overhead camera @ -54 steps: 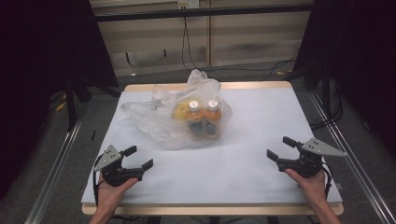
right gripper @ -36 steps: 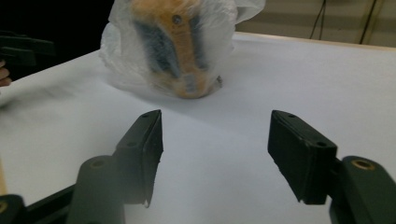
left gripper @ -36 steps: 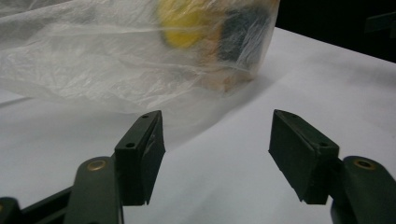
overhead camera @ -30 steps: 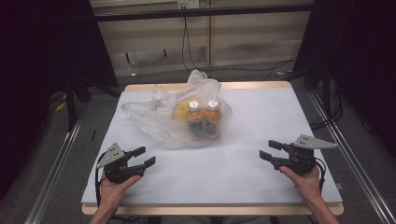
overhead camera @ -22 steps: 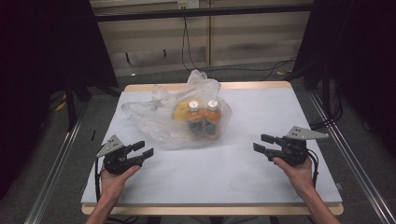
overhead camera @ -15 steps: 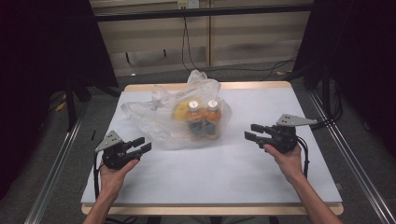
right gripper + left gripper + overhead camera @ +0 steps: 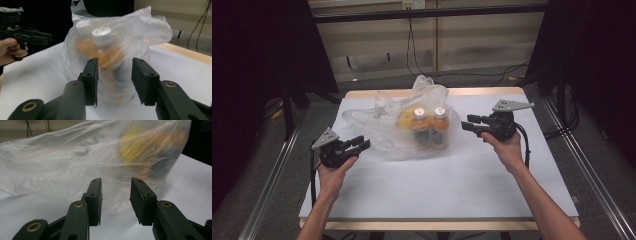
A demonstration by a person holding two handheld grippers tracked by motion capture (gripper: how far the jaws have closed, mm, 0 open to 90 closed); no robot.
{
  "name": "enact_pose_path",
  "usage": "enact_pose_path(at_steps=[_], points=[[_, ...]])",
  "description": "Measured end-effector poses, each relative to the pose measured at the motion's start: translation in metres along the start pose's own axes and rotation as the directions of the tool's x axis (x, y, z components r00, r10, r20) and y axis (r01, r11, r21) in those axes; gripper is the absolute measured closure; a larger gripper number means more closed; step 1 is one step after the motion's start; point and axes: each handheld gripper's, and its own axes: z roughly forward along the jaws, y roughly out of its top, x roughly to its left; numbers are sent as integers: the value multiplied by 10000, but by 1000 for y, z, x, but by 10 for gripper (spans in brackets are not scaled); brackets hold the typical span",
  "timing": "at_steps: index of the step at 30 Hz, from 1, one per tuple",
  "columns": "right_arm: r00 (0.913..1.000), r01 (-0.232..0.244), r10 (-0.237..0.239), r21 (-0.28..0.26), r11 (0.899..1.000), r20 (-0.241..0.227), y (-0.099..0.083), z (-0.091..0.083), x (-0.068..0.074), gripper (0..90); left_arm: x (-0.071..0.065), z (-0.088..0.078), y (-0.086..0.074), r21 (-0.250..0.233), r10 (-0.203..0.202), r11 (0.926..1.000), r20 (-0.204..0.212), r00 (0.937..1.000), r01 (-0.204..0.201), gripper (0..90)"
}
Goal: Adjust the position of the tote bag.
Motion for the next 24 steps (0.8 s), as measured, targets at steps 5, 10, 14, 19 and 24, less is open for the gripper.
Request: enact_pose_path(at_steps=[5,10,14,19,24], points=[[9999,143,-144,-15,9999,-77,17,10,-1,580,7,7,4,11,-42,10000,-90,10000,42,604],[9987,513,-512,160,9986,-73,48,29,-4,623,20,13,12,-59,-45,10000,-31,10000,44,668],[9978,666,-666,235,9975,-24,65,45,-9,665,27,15,14,-115,-154,9998,-108,9998,153,691],[9984,515,-526,510,9974,198,79,63,-21,605,40,19,10,12,-470,9989,-507,9976,471,594],[9984,239,-285,910,9956,495,82,78,-32,466,48,22,4,379,-554,9976,-820,9951,586,407]])
